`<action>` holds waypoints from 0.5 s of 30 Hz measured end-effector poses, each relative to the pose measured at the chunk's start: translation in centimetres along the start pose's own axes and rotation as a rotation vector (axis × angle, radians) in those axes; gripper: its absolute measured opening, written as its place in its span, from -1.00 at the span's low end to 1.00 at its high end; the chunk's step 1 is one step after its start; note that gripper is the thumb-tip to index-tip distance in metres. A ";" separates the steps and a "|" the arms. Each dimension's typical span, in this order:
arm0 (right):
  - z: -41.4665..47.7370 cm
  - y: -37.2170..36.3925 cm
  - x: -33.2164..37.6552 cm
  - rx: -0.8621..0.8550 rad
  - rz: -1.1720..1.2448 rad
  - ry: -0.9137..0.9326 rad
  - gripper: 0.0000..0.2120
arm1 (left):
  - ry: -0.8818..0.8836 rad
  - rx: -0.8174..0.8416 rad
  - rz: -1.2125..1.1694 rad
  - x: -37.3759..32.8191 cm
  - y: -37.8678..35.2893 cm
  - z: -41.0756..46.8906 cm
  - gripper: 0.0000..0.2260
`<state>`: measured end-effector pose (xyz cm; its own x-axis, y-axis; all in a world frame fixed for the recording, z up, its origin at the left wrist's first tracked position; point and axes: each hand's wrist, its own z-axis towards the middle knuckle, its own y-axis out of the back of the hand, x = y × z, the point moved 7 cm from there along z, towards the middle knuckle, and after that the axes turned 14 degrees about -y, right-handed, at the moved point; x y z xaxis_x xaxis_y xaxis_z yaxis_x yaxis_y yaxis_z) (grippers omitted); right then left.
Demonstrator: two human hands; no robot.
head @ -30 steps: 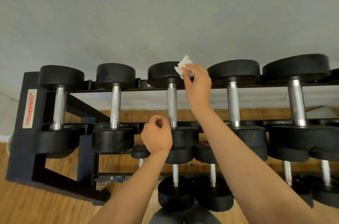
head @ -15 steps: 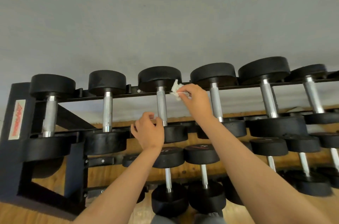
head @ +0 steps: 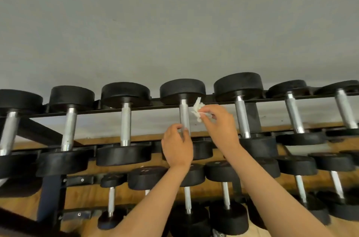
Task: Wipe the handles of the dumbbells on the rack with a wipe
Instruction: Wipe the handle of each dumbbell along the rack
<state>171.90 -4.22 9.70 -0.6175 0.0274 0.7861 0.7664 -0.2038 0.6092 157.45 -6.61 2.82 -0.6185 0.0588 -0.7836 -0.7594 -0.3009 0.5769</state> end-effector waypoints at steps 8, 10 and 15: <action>-5.1 -3.6 -3.5 0.221 -0.034 0.050 -0.84 | 0.091 -0.051 -0.213 2.1 -0.2 -0.2 -0.89; -5.4 -3.5 -3.5 0.177 -0.052 0.074 -0.84 | 0.109 0.035 -0.258 2.9 -0.2 0.0 -0.85; -8.9 -3.9 -4.1 0.137 -0.117 0.168 -0.77 | 0.095 0.139 -0.223 4.4 0.0 0.8 -0.82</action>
<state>169.89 -12.21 3.16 -0.7155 -0.1222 0.6878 0.6976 -0.0734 0.7127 154.59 -5.63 -0.41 -0.4163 0.0173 -0.9090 -0.8991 -0.1564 0.4088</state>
